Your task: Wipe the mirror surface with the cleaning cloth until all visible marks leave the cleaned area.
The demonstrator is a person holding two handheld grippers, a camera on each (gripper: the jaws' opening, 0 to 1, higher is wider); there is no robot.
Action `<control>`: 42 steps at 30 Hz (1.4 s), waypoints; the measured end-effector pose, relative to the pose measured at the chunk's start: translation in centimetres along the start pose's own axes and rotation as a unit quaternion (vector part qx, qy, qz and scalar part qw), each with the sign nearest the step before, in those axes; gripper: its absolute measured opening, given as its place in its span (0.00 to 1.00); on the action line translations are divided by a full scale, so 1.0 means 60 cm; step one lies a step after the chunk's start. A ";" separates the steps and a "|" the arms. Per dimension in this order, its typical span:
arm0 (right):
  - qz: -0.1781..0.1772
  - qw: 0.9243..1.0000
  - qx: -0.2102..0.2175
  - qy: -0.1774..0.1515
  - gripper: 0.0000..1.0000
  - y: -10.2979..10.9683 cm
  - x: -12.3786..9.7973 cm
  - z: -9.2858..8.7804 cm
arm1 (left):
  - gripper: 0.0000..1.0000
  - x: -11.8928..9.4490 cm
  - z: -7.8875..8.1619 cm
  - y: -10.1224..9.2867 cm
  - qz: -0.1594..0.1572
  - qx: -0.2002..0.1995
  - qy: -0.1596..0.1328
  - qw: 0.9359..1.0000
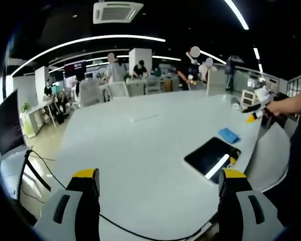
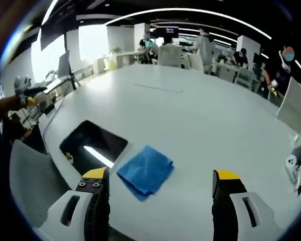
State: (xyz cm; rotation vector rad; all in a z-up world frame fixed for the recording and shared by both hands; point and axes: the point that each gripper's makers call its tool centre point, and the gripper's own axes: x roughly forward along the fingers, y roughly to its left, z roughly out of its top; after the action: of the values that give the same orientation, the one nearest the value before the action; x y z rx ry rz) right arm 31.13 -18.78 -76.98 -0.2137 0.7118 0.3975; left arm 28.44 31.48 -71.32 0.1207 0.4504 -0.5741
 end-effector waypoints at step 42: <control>-0.026 0.998 0.035 0.046 0.22 0.045 0.183 -0.066 | 0.99 -0.018 -0.015 0.015 0.019 -0.017 0.005 1.000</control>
State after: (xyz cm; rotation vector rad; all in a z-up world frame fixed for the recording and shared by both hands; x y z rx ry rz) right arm 35.21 -14.51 -87.43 -0.1851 0.8076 0.3144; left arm 27.79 33.00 -71.63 0.1000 0.4668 -0.5288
